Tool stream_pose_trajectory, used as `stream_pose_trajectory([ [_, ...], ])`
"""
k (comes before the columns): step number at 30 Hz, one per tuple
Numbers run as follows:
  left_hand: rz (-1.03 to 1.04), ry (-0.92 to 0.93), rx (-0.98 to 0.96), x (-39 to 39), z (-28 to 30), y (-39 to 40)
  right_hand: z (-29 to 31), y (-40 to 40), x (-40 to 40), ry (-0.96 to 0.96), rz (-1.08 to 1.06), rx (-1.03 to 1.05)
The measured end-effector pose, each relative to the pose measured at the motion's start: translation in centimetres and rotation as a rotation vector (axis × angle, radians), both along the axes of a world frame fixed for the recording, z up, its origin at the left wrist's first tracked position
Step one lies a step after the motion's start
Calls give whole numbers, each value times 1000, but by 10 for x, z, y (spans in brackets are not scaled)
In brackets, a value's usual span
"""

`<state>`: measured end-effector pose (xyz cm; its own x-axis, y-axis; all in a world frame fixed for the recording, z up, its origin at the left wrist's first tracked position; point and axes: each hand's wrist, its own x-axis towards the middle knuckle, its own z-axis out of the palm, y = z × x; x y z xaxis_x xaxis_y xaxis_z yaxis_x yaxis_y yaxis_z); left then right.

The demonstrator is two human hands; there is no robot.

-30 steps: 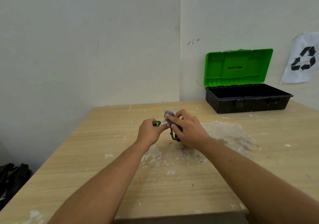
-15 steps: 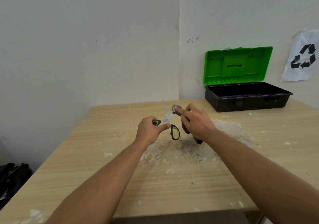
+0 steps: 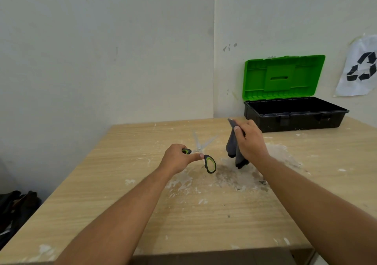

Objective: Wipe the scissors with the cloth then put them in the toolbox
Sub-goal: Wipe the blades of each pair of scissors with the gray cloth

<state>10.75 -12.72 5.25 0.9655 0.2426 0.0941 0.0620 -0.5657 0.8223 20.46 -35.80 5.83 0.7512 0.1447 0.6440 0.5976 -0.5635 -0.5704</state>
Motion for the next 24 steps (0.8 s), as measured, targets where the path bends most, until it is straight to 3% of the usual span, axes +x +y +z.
stream_pose_trajectory([
  [3,-15,-3,22,0,0,-1,3,3,-17,-68,140,17],
  [11,-26,30,37,4,5,-10,4,20,-45,-163,492,-417],
  [14,-35,39,54,3,9,-8,4,20,-44,-131,508,-505],
  [24,-54,73,182,0,4,-6,14,16,-41,37,515,-524],
])
